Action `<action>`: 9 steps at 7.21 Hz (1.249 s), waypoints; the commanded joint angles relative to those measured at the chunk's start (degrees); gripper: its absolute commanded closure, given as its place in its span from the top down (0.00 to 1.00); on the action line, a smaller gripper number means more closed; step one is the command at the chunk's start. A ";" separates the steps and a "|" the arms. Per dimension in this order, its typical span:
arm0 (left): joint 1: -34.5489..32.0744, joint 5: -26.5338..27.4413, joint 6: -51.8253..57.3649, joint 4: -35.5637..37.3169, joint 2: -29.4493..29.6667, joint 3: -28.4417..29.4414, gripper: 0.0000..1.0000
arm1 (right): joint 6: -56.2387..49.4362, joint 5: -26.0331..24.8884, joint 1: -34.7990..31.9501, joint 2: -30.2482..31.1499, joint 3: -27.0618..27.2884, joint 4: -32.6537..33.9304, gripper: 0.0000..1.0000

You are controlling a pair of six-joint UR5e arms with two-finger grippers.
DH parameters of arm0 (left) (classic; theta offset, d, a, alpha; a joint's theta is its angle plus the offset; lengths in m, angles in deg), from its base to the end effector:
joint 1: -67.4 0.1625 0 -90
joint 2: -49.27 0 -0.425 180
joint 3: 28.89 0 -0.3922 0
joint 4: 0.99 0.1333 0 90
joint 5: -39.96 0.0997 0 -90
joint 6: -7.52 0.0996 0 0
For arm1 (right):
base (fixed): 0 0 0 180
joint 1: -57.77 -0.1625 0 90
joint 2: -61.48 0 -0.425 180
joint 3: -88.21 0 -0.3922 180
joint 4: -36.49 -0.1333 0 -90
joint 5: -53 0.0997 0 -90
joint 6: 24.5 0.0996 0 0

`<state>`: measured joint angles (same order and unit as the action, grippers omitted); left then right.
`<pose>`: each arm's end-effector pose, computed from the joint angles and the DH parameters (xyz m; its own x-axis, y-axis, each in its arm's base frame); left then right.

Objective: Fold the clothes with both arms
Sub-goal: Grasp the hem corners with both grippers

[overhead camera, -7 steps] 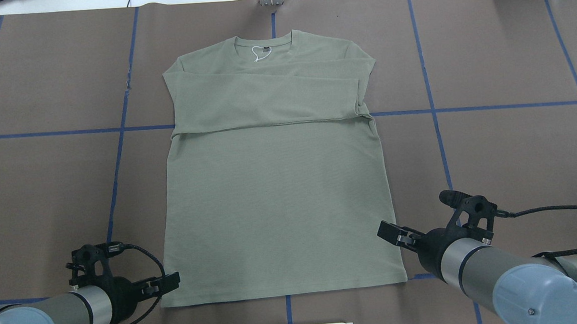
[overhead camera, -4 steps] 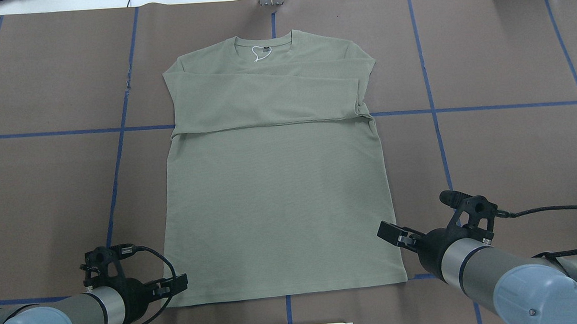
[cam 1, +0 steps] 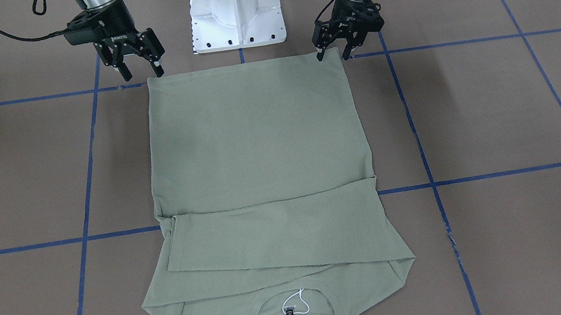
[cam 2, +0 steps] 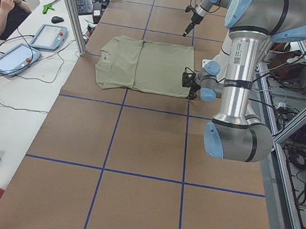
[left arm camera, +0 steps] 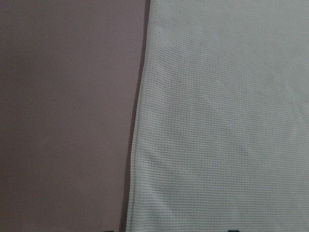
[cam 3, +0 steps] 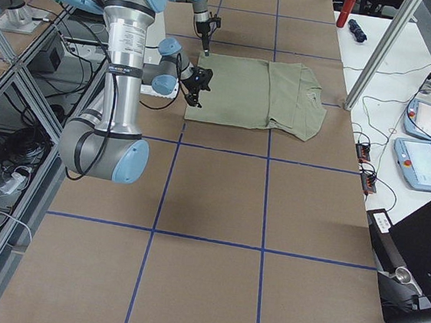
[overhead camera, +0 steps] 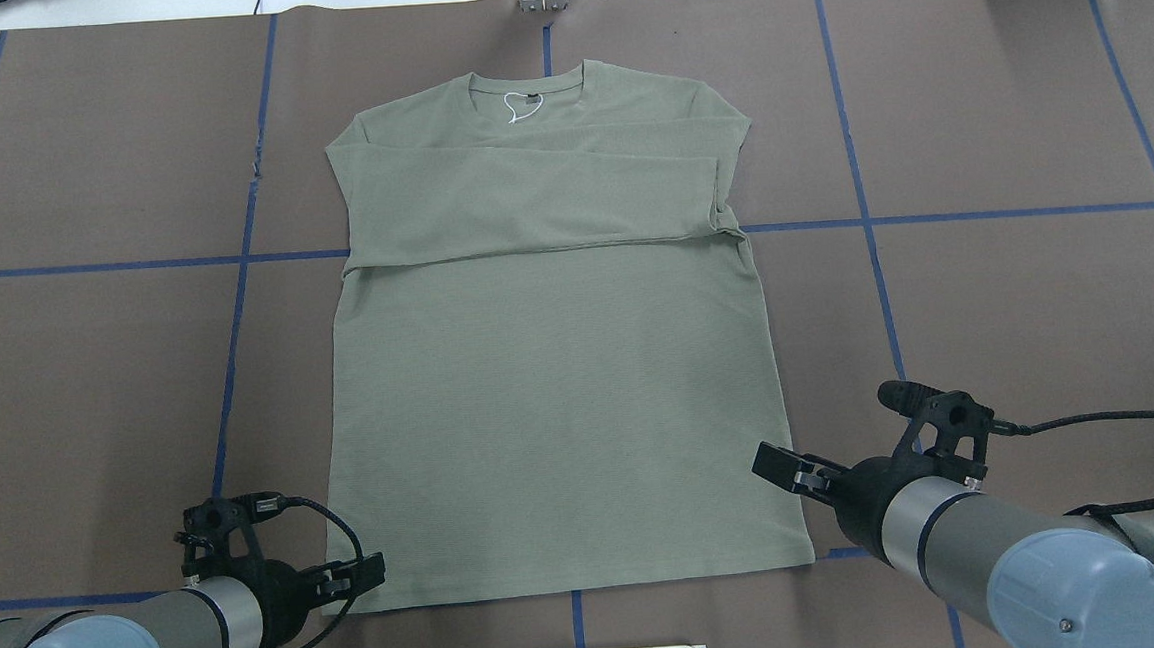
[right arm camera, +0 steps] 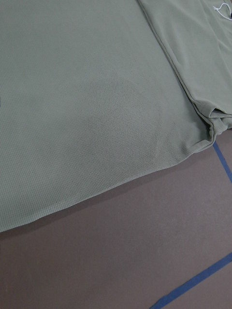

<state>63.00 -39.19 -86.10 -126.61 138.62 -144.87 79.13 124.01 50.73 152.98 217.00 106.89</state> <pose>0.4705 -0.1887 0.3800 0.4681 -0.0982 -0.8782 0.2695 0.9623 0.0360 -0.4107 -0.2177 0.3177 0.4358 0.2783 0.8559 -0.5033 0.8638 -0.0246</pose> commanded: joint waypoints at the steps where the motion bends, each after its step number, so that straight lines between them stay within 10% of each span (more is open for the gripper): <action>1: 1.22 -0.03 -0.08 -0.06 -0.06 -0.04 0.83 | 0.00 0.00 0.01 0.00 -0.02 0.00 0.96; 3: 1.75 -0.03 -0.08 -0.06 -0.06 -0.12 0.82 | 0.00 -0.09 0.01 0.00 -0.02 0.00 0.97; 6: 1.84 0.06 -0.16 -0.06 -0.23 -0.21 0.00 | 0.00 -0.18 0.01 0.00 -0.02 0.00 0.97; 9: 1.76 0.23 0.45 -0.06 -1.28 -0.56 0.00 | 0.00 -0.18 0.09 0.00 -0.02 0.00 0.97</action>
<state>64.80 -39.00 -86.03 -126.67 137.93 -145.15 79.13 123.84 50.81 152.98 216.97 106.89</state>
